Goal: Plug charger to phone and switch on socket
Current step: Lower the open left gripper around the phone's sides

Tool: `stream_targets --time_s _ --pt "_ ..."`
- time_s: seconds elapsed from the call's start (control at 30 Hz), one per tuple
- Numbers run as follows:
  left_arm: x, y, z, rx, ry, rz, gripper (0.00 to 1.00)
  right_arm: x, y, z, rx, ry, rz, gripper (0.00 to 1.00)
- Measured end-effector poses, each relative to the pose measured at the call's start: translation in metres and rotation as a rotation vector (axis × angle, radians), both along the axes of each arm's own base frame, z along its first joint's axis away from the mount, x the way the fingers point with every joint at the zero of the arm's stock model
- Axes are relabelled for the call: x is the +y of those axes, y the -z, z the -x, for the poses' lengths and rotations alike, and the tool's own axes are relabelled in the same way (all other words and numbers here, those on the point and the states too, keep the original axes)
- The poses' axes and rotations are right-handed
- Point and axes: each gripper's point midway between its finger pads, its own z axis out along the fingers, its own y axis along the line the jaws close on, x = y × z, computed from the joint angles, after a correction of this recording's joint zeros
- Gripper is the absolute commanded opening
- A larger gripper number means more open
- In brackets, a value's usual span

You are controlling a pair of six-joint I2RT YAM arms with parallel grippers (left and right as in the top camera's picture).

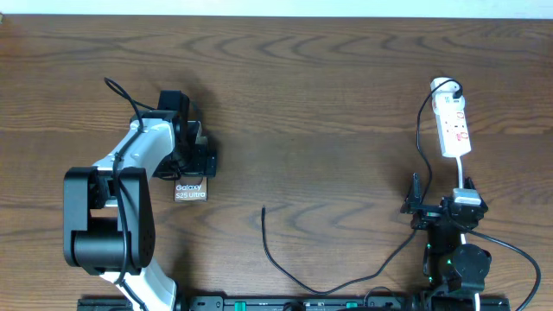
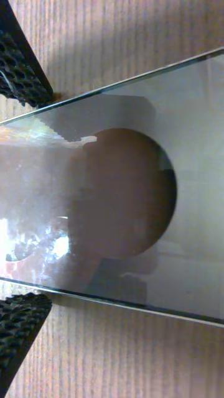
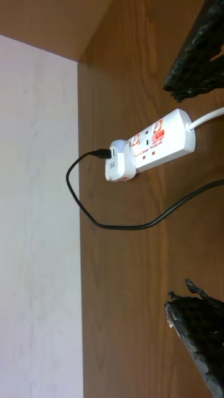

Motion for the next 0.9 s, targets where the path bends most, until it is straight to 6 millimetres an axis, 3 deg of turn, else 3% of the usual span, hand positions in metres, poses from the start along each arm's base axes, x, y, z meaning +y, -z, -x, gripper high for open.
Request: stream_targets --time_s 0.9 --pt "0.0007 0.0003 -0.0096 -0.038 0.000 -0.005 0.98 0.0000 0.0000 0.0000 0.000 0.000 0.000 0.99"
